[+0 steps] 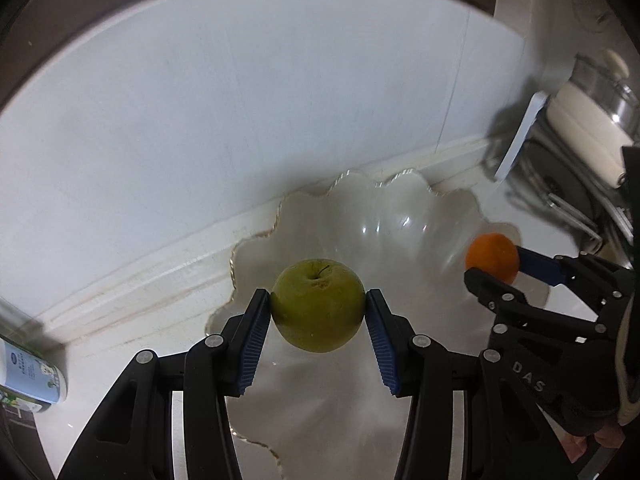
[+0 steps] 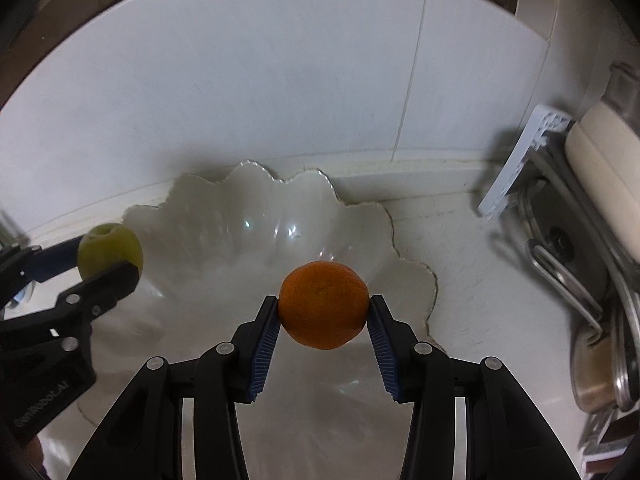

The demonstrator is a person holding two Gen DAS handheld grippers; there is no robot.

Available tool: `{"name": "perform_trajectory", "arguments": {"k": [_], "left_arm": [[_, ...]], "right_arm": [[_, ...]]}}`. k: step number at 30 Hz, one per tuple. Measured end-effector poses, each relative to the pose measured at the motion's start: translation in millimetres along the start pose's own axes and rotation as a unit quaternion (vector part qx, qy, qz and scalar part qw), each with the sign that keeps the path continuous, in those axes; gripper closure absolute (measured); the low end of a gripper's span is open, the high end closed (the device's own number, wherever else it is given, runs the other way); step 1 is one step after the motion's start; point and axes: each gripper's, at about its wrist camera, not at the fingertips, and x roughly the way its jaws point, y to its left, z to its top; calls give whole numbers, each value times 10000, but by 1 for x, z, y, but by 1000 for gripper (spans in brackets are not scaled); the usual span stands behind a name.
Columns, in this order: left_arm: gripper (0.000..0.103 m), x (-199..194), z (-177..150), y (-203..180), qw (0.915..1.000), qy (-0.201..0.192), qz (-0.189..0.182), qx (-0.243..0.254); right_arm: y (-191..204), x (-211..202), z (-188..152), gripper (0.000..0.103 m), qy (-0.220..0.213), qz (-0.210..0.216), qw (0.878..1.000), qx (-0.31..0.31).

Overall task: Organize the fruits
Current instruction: 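Open both grippers to drop the apple and orange into the bowl, then move both grippers back toward the small fruits on the counter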

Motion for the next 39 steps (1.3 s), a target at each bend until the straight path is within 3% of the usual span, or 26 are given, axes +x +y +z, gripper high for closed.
{"name": "perform_trajectory", "arguments": {"k": [8,15,18,19,20,22,39], "left_arm": [[55,35,-6,-5,9984,558,11,-8],[55,46,-9,-6,9973,730,36,-55],[43,39,-7,-10,9981,547,289,79],[33,36,-6,-10,9981,494,339,113],[32,33,-5,-11,9982,439,388,140],[32,25,-5,-9,9984,365,429,112],[28,-69,-23,-8,9984,-430,355,-51]], "right_arm": [[0,21,-4,57,296,-7,9995,-76],[-3,28,-3,57,428,-24,9990,-86],[-3,30,-4,56,490,-27,9987,-128],[-3,29,-4,52,486,-48,9987,-149],[-4,27,-5,49,448,-80,9989,-137],[-7,20,-6,38,344,-97,9994,-45],[-15,-75,-26,37,-452,-341,9981,255]]}}
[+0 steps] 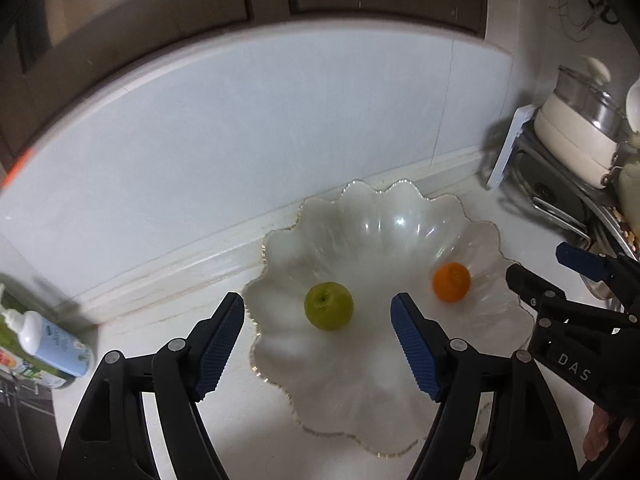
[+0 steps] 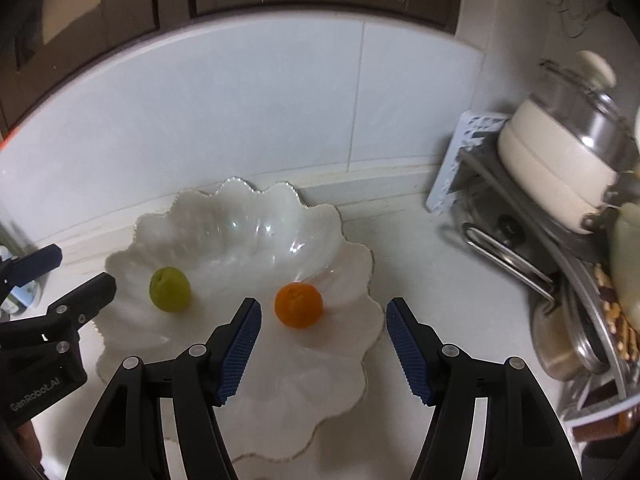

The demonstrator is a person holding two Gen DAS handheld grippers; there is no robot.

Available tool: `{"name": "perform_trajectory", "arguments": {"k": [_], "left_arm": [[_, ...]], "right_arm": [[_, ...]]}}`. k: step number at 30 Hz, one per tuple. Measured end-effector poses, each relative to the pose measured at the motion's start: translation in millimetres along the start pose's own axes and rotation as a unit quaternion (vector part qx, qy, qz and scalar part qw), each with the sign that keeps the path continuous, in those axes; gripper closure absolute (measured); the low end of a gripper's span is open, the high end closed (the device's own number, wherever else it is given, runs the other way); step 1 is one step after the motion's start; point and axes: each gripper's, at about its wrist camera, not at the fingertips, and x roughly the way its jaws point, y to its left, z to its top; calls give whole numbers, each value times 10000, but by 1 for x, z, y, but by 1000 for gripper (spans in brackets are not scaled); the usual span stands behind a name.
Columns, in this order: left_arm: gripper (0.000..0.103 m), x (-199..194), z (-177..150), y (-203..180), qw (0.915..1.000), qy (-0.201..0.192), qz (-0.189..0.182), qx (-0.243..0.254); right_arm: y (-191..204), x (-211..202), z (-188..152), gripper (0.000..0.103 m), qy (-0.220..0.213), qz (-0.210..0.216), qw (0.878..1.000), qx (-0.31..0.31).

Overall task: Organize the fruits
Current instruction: 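Move both grippers back toward the small fruits on the counter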

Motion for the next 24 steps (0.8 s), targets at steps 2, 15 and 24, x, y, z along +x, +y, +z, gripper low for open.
{"name": "perform_trajectory", "arguments": {"k": [2,15,24], "left_arm": [[27,-11,-3,-4,9999,-72,47,100],[27,-76,-40,-6,9976,-544,-278,327],[27,-107,-65,-5,9964,-686,-359,353]], "right_arm": [[0,-14,-4,37,-116,-50,9999,14],[5,-99,-40,37,-811,-400,9959,-40],[9,-130,-73,37,-820,-372,9959,-14]]}}
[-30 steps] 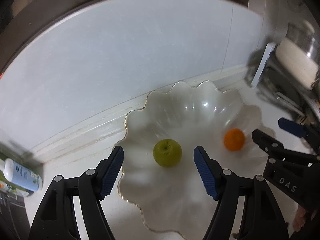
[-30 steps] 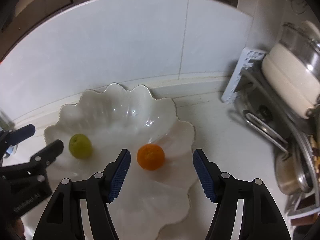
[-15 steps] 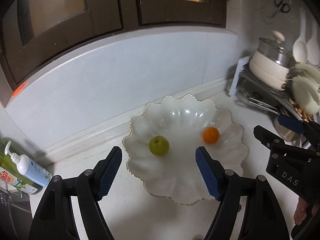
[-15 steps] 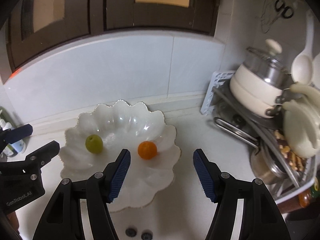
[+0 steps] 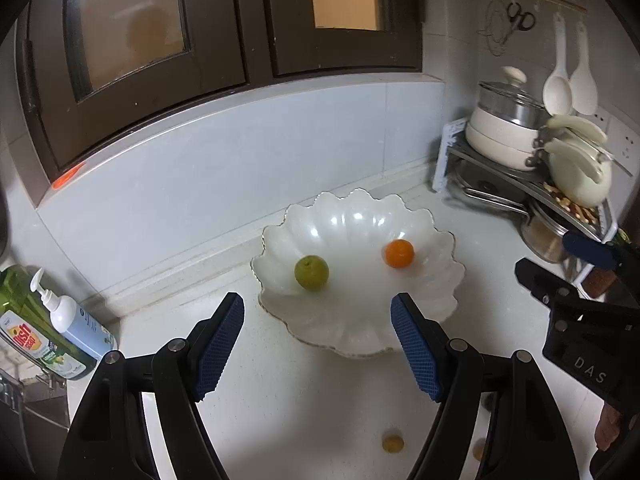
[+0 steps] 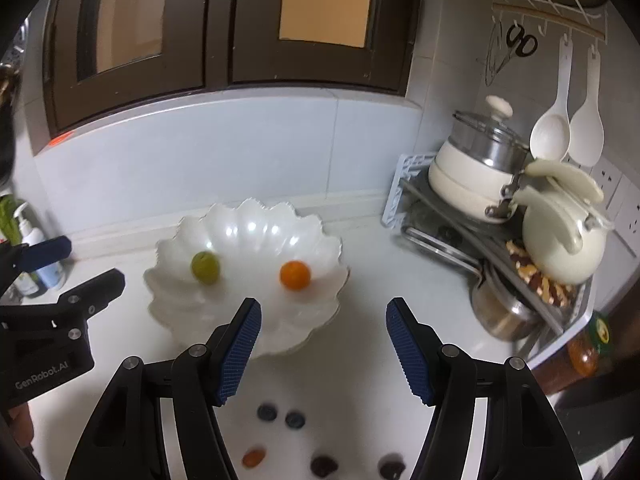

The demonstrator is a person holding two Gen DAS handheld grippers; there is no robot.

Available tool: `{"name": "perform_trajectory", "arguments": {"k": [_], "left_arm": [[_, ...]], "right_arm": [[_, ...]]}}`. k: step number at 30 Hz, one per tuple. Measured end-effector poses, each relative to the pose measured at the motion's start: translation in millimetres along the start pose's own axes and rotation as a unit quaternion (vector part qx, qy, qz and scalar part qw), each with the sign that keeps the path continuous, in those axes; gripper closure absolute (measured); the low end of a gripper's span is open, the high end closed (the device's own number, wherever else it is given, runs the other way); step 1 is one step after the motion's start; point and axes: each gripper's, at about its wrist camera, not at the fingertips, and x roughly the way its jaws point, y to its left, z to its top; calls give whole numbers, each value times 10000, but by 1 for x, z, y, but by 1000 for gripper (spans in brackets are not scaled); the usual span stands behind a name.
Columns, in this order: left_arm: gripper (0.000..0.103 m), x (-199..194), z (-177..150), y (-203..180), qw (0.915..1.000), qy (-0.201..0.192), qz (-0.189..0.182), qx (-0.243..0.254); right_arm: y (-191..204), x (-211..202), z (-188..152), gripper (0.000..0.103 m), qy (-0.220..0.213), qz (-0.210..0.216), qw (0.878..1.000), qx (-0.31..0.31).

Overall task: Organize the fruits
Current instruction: 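Move both grippers back toward the small fruits on the counter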

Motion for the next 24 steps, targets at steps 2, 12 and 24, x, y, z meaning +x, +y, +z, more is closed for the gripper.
{"name": "perform_trajectory", "arguments": {"k": [2,12,24], "left_arm": [[27,-6,-6,-1,10000,-13,-56,25],[27,-32,-31,-5,9997,-97,-170,110],[27,-47,-61,-16,9986,75,-482,208]], "right_arm": [[0,-6,-7,37,3,13,10000,25],[2,-38,-33,37,-102,-148,9998,52],[2,-60,-73,37,22,82,9995,296]]}}
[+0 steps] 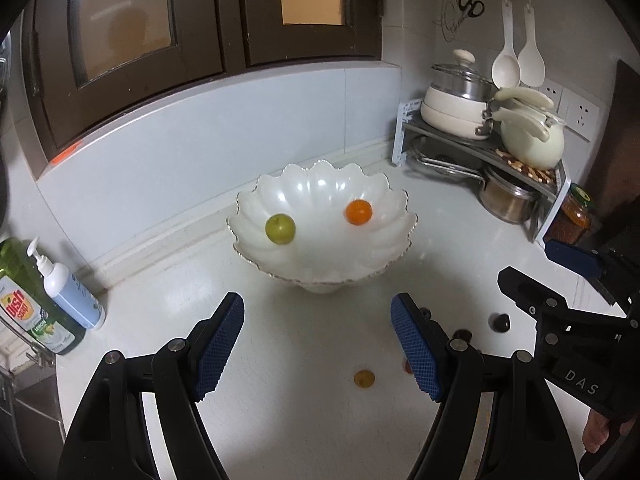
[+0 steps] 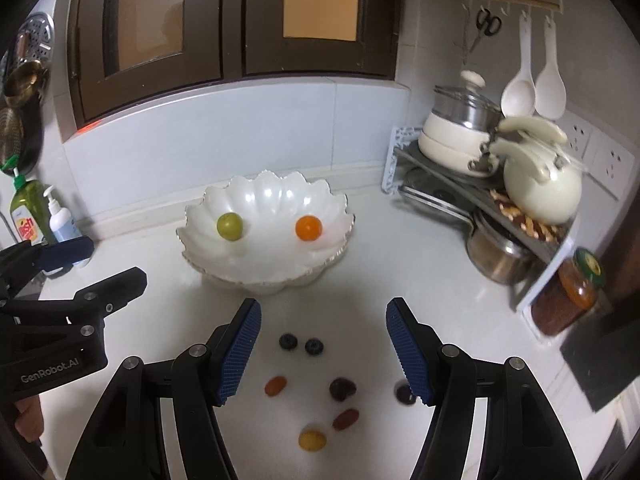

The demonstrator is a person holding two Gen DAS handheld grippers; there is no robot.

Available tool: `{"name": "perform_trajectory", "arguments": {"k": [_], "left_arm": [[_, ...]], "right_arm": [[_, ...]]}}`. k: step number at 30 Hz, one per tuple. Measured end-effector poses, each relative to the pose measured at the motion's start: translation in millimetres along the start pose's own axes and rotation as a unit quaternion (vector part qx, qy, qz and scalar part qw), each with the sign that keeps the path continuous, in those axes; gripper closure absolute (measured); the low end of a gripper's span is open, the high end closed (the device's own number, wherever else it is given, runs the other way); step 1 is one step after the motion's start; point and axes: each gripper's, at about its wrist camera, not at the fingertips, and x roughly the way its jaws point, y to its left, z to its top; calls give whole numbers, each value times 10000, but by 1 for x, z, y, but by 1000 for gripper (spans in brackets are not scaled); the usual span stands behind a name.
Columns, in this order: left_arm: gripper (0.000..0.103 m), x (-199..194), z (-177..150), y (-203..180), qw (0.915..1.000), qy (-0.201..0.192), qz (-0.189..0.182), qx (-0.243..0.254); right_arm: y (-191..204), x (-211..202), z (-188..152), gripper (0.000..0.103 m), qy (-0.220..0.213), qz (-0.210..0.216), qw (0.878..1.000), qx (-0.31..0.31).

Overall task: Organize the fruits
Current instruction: 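Move both grippers back toward the small fruits on the counter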

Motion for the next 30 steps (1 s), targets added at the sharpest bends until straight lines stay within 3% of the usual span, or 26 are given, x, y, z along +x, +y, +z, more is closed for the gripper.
{"name": "perform_trajectory", "arguments": {"k": [30], "left_arm": [[27,25,-53,-8,9970,635,-372,253]], "right_arm": [[3,4,-64,37,575,-534,9952,585]]}}
